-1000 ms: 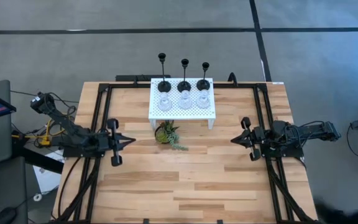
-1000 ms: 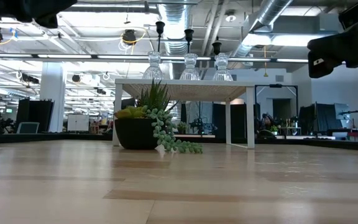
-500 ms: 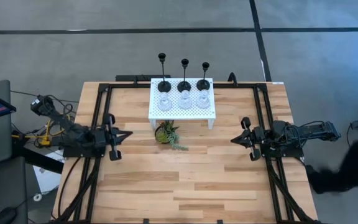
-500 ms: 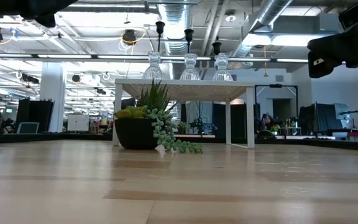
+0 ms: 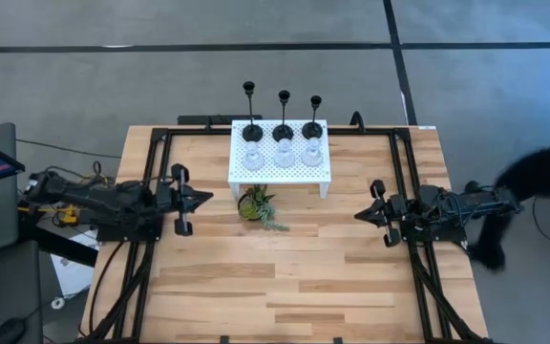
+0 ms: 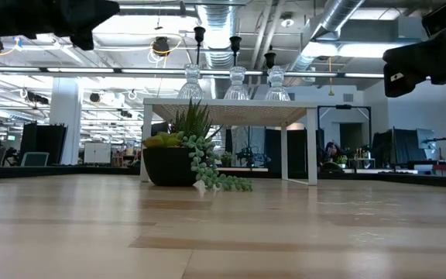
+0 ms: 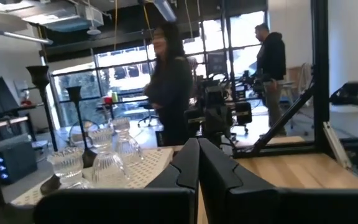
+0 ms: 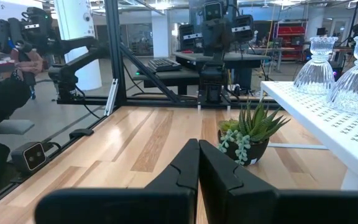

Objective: Pick & Place candle stick holders
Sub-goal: Return to Home Position

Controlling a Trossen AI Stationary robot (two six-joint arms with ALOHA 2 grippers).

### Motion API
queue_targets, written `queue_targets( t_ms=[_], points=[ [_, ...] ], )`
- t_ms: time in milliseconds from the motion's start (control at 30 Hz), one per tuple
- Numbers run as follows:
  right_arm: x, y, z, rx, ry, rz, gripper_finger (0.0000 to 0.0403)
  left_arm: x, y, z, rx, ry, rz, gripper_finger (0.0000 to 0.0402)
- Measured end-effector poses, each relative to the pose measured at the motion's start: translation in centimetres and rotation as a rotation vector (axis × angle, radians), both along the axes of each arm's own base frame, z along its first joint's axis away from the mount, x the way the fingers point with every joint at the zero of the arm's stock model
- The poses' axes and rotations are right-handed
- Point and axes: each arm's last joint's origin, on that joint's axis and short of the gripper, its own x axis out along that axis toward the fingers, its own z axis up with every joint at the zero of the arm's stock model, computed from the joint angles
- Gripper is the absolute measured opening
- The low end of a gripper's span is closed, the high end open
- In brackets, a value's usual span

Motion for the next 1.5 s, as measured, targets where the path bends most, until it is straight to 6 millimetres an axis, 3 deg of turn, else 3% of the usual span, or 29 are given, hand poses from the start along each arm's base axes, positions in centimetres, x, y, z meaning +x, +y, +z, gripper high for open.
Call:
queue_targets(
  t_ms=[267,367,533,667,1200,1500],
  points=[
    [0.0,0.0,0.0,0.000,0.001,0.000,0.0000,0.3,1.1,-0.4,-0.055,0.060,-0.055,0.0004],
    [0.0,0.0,0.0,0.000,0.001,0.000,0.0000,-0.1,1.3,0.9,-0.068,0.093,-0.110,0.0004],
    [0.0,0.0,0.0,0.000,0.001,0.000,0.0000,-2.5,1.3,4.1,-0.057,0.151,-0.138,0.0004],
    [0.0,0.0,0.0,0.000,0.001,0.000,0.0000,-4.8,1.3,4.9,-0.047,0.049,-0.143,0.0004],
    [0.0,0.0,0.0,0.000,0.001,0.000,0.0000,-4.9,1.1,3.7,0.004,0.053,-0.214,0.0004],
    [0.0,0.0,0.0,0.000,0.001,0.001,0.0000,-2.4,1.0,-1.1,-0.033,0.129,-0.225,0.0004]
  ],
)
